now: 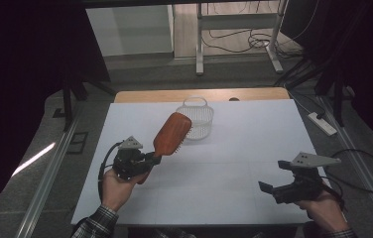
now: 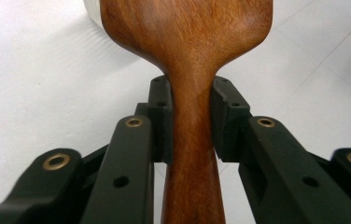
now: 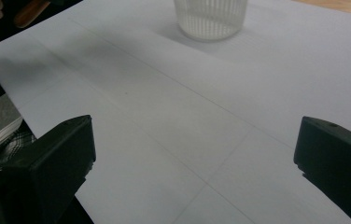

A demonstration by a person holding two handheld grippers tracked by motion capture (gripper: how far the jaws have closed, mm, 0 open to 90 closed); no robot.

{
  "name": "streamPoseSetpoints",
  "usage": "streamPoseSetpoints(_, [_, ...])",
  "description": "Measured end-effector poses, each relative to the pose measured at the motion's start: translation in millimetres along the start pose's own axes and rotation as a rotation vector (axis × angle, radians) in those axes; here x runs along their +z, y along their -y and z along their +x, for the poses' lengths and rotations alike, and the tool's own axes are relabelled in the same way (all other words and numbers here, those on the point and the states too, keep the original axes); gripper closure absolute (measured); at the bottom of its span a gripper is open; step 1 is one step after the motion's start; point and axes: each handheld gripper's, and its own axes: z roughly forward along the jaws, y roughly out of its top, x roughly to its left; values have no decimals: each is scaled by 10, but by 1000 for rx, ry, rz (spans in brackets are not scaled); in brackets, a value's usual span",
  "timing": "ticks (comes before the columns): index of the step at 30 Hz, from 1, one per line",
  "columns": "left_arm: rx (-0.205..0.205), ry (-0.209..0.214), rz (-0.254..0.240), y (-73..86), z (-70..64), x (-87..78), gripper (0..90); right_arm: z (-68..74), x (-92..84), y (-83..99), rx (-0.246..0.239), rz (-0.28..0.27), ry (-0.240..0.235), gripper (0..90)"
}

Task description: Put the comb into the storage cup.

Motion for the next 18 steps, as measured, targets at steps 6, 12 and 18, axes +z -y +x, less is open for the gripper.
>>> streamPoseSetpoints(6, [-2,11,-9,-2,-35,6,720,69,130,-91,-17,-1,-41,0])
streamPoseSetpoints(12, [4,19,-15,-2,-78,9,721,95,222,-170,-11,-7,-58,0])
streamPoseSetpoints(18, [8,29,-21,-9,-140,20,721,108,315,-236,-6,-1,-68,0])
